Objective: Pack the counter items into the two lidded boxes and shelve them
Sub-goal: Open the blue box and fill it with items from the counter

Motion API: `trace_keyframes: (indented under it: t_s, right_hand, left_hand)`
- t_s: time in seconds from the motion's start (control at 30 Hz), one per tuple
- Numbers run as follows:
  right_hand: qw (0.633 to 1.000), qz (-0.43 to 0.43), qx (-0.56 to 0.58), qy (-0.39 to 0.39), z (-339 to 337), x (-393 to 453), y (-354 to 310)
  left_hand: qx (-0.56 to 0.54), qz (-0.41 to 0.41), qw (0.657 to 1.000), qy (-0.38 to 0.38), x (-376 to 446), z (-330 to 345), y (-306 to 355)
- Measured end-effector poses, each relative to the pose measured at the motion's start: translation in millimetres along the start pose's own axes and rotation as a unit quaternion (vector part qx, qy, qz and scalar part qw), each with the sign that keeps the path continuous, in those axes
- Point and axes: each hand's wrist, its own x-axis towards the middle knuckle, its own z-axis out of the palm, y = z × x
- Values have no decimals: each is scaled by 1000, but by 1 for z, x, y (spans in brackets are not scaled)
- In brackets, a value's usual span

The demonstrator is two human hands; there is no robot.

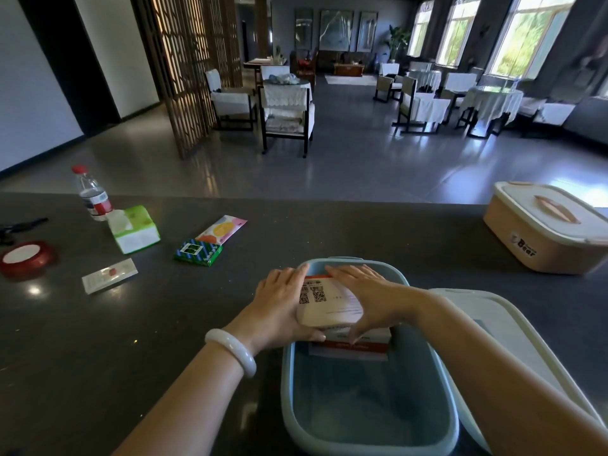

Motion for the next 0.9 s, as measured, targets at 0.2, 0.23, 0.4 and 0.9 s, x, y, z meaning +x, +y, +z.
trace_keyframes:
  t_s: [0.2, 0.23, 0.4, 0.9]
  right_hand:
    - [999, 24, 5, 28, -10, 3, -3]
    - [999, 36, -4, 34, -11, 2, 2]
    - [996, 90, -29, -4, 3, 4, 16]
    - [991, 128, 41, 12, 42, 8, 31]
  left_hand:
    - [-114, -17, 993, 17, -2, 6, 3]
    - [-139, -37, 989, 18, -3, 8, 2]
    - [-232, -102, 967, 38, -7, 29, 5]
    - [-303, -161, 936, 79, -13, 46, 8]
